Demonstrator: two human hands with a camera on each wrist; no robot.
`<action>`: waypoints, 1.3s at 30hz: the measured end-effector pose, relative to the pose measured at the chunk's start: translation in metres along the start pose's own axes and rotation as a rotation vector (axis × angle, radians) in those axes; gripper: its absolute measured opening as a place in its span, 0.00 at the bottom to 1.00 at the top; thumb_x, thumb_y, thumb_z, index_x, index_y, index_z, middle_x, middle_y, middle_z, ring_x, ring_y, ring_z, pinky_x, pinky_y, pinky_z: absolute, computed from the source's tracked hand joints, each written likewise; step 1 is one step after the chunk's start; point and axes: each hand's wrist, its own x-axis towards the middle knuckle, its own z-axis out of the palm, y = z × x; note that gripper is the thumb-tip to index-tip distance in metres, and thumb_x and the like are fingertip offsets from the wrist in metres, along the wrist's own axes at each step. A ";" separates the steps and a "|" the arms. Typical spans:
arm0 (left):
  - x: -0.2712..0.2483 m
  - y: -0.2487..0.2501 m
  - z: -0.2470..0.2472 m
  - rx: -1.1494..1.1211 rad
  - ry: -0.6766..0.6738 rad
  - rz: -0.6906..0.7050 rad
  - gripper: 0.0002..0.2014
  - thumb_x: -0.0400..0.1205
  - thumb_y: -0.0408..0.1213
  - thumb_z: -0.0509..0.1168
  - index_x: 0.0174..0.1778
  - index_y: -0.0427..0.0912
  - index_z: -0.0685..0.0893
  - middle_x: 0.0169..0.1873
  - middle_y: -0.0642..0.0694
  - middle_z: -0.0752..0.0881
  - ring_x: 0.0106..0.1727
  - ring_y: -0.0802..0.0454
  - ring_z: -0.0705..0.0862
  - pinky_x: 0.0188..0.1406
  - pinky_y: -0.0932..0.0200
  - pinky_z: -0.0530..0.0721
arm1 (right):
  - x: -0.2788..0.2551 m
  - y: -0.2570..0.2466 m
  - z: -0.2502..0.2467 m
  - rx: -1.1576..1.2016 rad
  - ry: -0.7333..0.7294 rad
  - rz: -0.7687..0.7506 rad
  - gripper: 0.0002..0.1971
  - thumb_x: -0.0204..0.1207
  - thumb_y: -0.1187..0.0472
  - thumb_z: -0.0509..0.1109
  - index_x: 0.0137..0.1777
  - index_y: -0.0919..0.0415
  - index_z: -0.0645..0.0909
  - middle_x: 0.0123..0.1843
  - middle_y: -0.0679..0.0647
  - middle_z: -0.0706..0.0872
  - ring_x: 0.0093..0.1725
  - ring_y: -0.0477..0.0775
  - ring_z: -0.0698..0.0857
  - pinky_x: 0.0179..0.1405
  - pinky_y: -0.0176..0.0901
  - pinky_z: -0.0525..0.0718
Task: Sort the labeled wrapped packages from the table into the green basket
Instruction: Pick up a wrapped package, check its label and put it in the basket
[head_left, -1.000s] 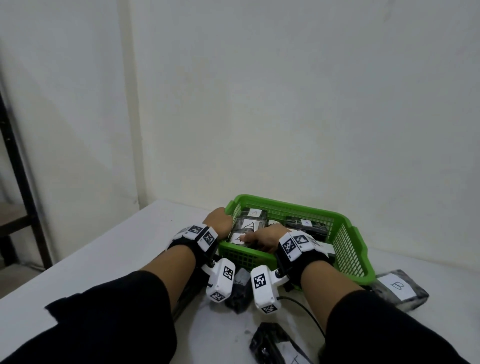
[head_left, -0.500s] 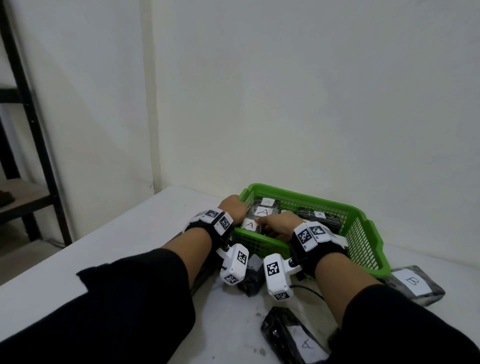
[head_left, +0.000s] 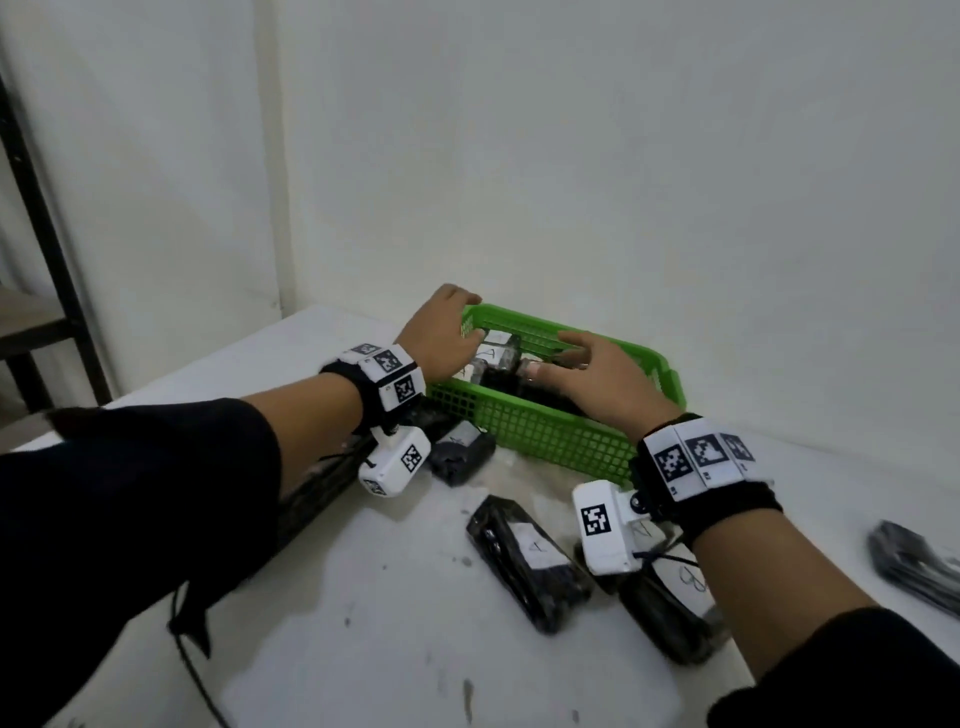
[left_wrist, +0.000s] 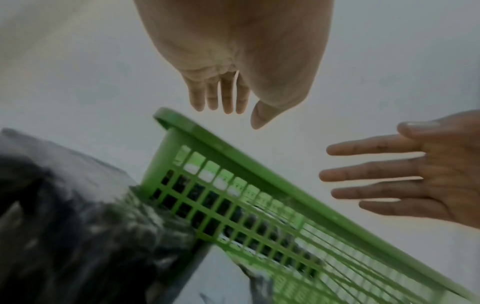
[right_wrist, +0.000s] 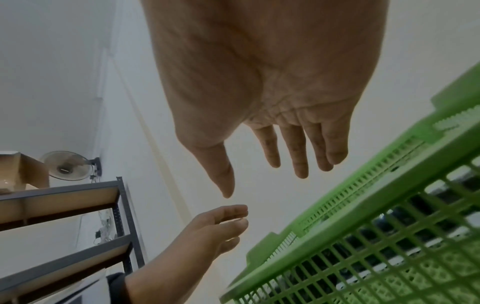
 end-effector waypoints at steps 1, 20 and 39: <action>-0.008 0.007 -0.001 -0.004 -0.002 0.076 0.25 0.86 0.38 0.67 0.80 0.38 0.75 0.78 0.40 0.75 0.78 0.43 0.76 0.78 0.54 0.71 | -0.010 0.001 -0.006 -0.005 0.010 -0.011 0.41 0.77 0.42 0.80 0.87 0.51 0.69 0.80 0.54 0.82 0.75 0.55 0.83 0.77 0.54 0.80; -0.115 0.049 0.009 0.064 -0.922 0.242 0.28 0.75 0.54 0.81 0.72 0.57 0.85 0.65 0.58 0.86 0.65 0.60 0.84 0.69 0.61 0.81 | -0.147 0.032 0.024 -0.250 -0.215 -0.047 0.38 0.73 0.45 0.84 0.81 0.55 0.78 0.78 0.50 0.83 0.75 0.51 0.81 0.70 0.43 0.80; -0.102 0.033 0.002 -0.566 -0.427 -0.023 0.19 0.74 0.48 0.82 0.62 0.54 0.91 0.54 0.42 0.93 0.57 0.35 0.90 0.60 0.46 0.88 | -0.109 0.049 0.014 0.297 0.143 -0.049 0.14 0.76 0.54 0.83 0.60 0.50 0.89 0.53 0.47 0.94 0.47 0.42 0.92 0.52 0.43 0.92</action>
